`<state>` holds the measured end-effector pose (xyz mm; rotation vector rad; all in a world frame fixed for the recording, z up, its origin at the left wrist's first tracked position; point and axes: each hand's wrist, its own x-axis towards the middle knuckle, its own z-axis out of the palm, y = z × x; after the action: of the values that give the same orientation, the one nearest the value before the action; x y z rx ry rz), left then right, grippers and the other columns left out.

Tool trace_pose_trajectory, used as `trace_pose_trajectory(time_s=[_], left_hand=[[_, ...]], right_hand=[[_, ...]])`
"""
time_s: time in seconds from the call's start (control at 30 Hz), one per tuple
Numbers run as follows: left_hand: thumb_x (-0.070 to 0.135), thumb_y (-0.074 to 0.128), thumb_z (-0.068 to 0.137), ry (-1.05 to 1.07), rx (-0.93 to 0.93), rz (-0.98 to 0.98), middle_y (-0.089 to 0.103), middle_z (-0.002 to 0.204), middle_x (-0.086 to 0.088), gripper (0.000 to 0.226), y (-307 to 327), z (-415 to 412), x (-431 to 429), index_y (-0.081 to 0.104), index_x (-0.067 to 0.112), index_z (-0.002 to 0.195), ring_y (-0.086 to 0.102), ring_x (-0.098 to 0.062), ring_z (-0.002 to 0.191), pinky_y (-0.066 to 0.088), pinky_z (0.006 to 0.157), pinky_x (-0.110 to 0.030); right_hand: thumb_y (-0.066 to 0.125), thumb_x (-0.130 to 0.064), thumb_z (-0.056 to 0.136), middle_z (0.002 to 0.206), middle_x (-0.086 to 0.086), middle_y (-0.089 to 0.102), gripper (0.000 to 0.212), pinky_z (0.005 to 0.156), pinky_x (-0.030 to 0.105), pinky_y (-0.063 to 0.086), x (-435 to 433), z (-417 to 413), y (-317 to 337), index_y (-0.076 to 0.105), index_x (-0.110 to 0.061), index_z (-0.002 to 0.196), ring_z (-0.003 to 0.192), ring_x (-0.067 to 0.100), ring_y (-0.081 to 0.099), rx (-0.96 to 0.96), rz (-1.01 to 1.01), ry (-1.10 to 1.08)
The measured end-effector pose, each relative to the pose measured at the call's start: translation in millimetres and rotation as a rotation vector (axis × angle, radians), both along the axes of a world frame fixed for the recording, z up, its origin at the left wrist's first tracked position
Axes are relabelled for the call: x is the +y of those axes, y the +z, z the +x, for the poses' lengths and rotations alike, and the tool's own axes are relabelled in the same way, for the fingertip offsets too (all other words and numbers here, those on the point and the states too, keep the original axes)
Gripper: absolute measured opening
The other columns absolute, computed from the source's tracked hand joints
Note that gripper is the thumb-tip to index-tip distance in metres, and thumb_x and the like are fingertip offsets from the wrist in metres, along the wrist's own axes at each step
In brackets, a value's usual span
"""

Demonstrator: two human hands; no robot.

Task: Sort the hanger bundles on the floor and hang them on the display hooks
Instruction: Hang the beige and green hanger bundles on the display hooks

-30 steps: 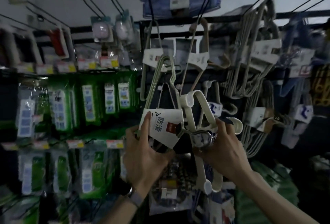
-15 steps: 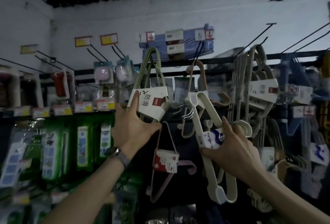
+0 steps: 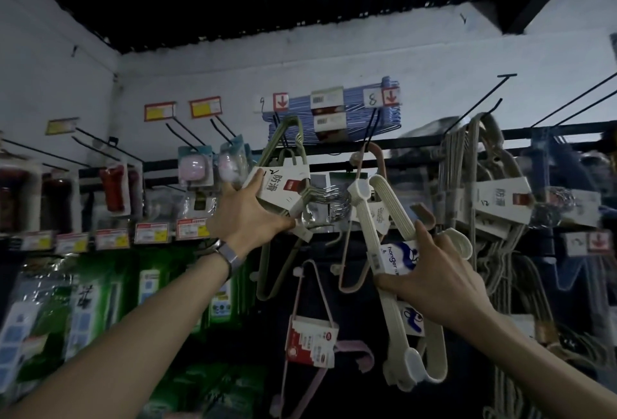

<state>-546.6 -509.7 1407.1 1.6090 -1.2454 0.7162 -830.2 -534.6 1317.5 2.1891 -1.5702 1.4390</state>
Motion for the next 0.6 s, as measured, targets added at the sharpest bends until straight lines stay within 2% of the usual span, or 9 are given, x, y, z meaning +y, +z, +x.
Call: trace_pose_trajectory(time_s=[0.1,0.23,0.3,0.47,0.6], left_hand=[[0.079,0.08,0.058,0.001,0.018,-0.018,0.036,0.137,-0.007,0.121,4.2,3.5,-2.5,0.026,0.04,0.16,0.053,-0.027,0.116,0.052,0.087,-0.032],[0.088,0.068,0.043,0.003,0.009,-0.065,0.032,0.12,0.0,0.133,-4.1,8.4,-1.1,0.023,0.042,0.16,0.052,-0.021,0.101,0.061,0.075,-0.038],[0.084,0.075,0.046,-0.003,0.012,-0.092,0.031,0.115,0.001,0.131,-7.6,10.4,-0.6,0.023,0.043,0.159,0.05,-0.02,0.097,0.061,0.074,-0.04],[0.08,0.078,0.045,-0.008,0.08,-0.151,0.036,0.125,-0.004,0.13,-9.7,14.2,-1.0,0.022,0.047,0.157,0.053,-0.027,0.106,0.059,0.079,-0.048],[0.081,0.079,0.05,-0.006,0.04,-0.134,0.033,0.12,-0.003,0.126,-10.2,14.4,-2.5,0.024,0.045,0.158,0.051,-0.028,0.106,0.059,0.076,-0.044]], right_hand=[[0.07,-0.083,0.061,0.113,-0.007,0.038,0.116,0.066,0.035,0.042,-0.2,-2.2,1.9,0.016,-0.039,0.154,0.091,0.019,0.046,0.005,-0.01,-0.014],[0.07,-0.082,0.061,0.113,-0.007,0.038,0.117,0.068,0.035,0.042,-0.4,-4.5,0.8,0.014,-0.039,0.155,0.092,0.019,0.045,-0.001,-0.009,-0.007],[0.07,-0.082,0.062,0.116,-0.007,0.036,0.121,0.067,0.035,0.041,-0.1,-4.3,1.0,0.011,-0.038,0.158,0.094,0.019,0.045,0.006,-0.002,-0.009],[0.069,-0.084,0.061,0.116,-0.006,0.035,0.127,0.064,0.034,0.041,-0.9,-2.8,-0.6,0.007,-0.037,0.161,0.093,0.02,0.045,0.014,0.012,-0.015],[0.067,-0.086,0.058,0.116,-0.006,0.038,0.127,0.062,0.033,0.04,-2.5,-0.5,-3.3,0.011,-0.036,0.161,0.092,0.02,0.047,0.004,0.005,-0.024]])
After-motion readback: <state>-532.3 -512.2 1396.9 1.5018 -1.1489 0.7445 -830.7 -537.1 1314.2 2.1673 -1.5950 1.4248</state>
